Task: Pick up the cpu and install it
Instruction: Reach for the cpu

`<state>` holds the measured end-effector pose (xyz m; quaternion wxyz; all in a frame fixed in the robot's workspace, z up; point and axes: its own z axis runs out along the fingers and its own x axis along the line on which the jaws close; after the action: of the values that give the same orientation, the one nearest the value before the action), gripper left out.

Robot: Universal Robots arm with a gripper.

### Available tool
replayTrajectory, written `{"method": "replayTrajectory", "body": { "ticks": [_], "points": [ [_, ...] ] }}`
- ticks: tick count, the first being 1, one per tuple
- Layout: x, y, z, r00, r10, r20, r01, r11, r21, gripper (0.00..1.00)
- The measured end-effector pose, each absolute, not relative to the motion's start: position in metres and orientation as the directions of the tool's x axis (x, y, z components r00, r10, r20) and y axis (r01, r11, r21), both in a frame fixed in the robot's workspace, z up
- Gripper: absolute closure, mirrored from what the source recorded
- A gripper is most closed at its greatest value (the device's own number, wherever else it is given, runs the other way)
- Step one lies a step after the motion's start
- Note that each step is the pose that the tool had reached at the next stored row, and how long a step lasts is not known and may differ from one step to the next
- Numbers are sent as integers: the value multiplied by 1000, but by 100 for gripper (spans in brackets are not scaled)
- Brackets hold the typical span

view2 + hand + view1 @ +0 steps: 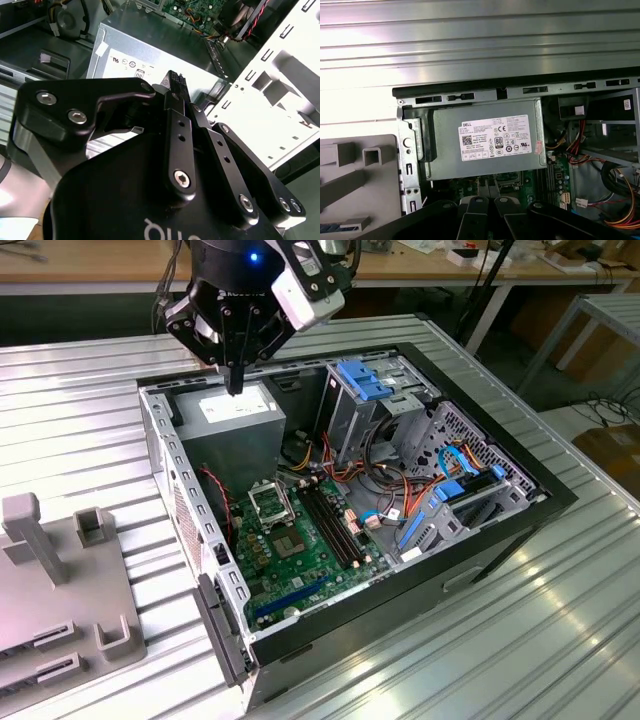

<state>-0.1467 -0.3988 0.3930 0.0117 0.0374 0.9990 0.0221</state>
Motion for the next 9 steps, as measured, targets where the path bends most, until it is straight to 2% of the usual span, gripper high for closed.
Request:
{"method": "replayTrajectory", "body": {
  "ticks": [9],
  "points": [
    [-150,-399,393,-997,75,-21,74,996,45,89]
  ]
}}
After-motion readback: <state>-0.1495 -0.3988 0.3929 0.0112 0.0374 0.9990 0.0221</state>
